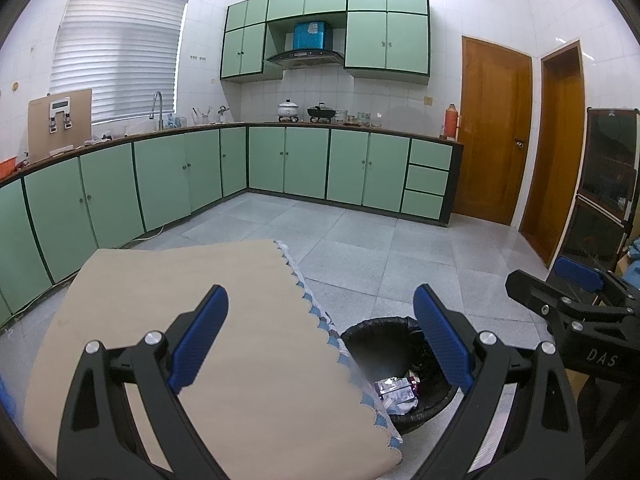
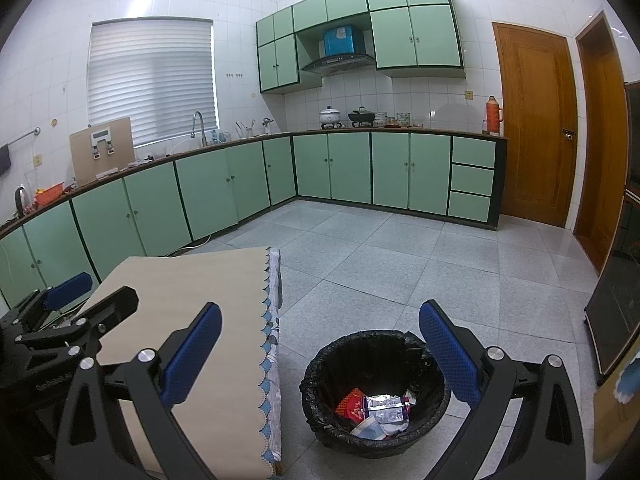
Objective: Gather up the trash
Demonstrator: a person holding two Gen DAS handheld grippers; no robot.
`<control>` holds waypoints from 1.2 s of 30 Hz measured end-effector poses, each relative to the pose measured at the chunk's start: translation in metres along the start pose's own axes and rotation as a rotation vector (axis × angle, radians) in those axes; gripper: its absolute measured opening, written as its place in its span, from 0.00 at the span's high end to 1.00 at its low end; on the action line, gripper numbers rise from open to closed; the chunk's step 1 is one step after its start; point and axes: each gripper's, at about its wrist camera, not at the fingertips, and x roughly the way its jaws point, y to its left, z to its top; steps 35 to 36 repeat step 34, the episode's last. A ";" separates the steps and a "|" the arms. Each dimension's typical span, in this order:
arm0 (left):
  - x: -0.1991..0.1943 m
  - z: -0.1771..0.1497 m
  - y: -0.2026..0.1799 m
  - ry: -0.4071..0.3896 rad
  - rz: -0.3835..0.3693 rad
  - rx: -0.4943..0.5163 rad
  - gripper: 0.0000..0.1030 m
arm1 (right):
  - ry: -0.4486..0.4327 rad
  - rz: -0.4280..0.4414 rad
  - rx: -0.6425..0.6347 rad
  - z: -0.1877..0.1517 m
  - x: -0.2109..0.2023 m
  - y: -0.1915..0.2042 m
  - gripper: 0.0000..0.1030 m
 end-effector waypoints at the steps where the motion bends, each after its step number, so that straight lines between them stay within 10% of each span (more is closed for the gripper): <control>1: -0.001 0.000 0.000 0.000 0.001 -0.001 0.12 | 0.001 0.000 0.000 -0.001 0.001 0.000 0.06; 36: 0.000 0.004 0.000 0.010 0.004 -0.004 0.09 | 0.027 -0.015 0.001 -0.006 0.011 -0.013 0.06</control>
